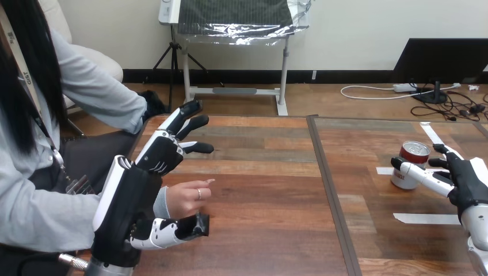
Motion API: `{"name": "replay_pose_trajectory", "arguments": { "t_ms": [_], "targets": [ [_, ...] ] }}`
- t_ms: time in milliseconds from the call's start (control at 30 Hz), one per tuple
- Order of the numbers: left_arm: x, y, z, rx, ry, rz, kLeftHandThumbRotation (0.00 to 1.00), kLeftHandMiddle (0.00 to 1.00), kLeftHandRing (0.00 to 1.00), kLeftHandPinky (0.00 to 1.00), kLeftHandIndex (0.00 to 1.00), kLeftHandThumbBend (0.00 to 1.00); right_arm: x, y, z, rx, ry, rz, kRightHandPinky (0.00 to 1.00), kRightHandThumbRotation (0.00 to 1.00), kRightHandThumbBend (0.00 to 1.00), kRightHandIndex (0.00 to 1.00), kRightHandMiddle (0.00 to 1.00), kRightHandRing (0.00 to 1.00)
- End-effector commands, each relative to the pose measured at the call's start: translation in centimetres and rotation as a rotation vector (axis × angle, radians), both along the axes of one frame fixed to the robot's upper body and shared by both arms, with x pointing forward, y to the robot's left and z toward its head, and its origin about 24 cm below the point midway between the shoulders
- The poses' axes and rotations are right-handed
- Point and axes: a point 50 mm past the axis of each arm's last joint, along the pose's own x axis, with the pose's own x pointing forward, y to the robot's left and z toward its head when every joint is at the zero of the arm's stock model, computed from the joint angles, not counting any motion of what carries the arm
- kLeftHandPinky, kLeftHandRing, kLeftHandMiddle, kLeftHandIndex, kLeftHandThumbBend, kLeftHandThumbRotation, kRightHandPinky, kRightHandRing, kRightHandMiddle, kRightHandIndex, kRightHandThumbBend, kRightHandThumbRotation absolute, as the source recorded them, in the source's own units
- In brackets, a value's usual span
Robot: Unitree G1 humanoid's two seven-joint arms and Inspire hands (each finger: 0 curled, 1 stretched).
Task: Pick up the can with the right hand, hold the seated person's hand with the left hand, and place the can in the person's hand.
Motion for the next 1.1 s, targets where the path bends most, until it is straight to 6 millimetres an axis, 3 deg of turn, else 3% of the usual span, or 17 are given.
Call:
{"name": "replay_pose_trajectory", "arguments": {
  "t_ms": [0,133,233,333,400,633,1067],
  "targets": [
    [0.76,0.09,1.56,-0.007,-0.084,-0.007,0.66,0.92,0.88,0.71,0.90,1.00,1.98,1.11,1.87,0.007,-0.078,0.021,0.67,0.57,1.00,0.96,0.89,0.77],
    [0.71,0.15,1.59,0.006,-0.087,-0.003,0.67,0.92,0.87,0.71,0.90,1.00,1.97,1.05,1.87,-0.008,-0.070,0.021,0.60,0.59,1.00,0.97,0.85,0.74],
    [0.72,0.16,1.56,0.004,-0.083,-0.007,0.67,0.92,0.88,0.71,0.90,1.00,1.99,1.04,1.90,-0.013,-0.069,0.022,0.62,0.60,1.00,0.98,0.85,0.77],
    [0.72,0.17,1.57,0.003,-0.080,-0.008,0.67,0.92,0.88,0.71,0.90,1.00,2.01,1.05,1.93,-0.007,-0.073,0.023,0.67,0.61,1.00,0.99,0.87,0.83],
    [0.73,0.17,1.61,0.004,-0.082,-0.008,0.66,0.92,0.88,0.71,0.90,1.00,2.02,1.06,1.94,-0.002,-0.076,0.023,0.76,0.61,1.00,0.99,0.93,0.90],
    [0.75,0.15,1.67,0.002,-0.084,-0.010,0.65,0.92,0.87,0.71,0.90,1.00,2.09,1.11,2.03,-0.012,-0.078,0.029,0.92,0.64,1.00,1.00,0.99,0.98],
    [0.73,0.11,1.61,0.000,-0.079,-0.013,0.65,0.92,0.88,0.71,0.90,1.00,2.31,1.26,2.23,-0.002,-0.085,0.031,0.98,0.65,1.00,1.00,1.00,1.00]
  ]
}}
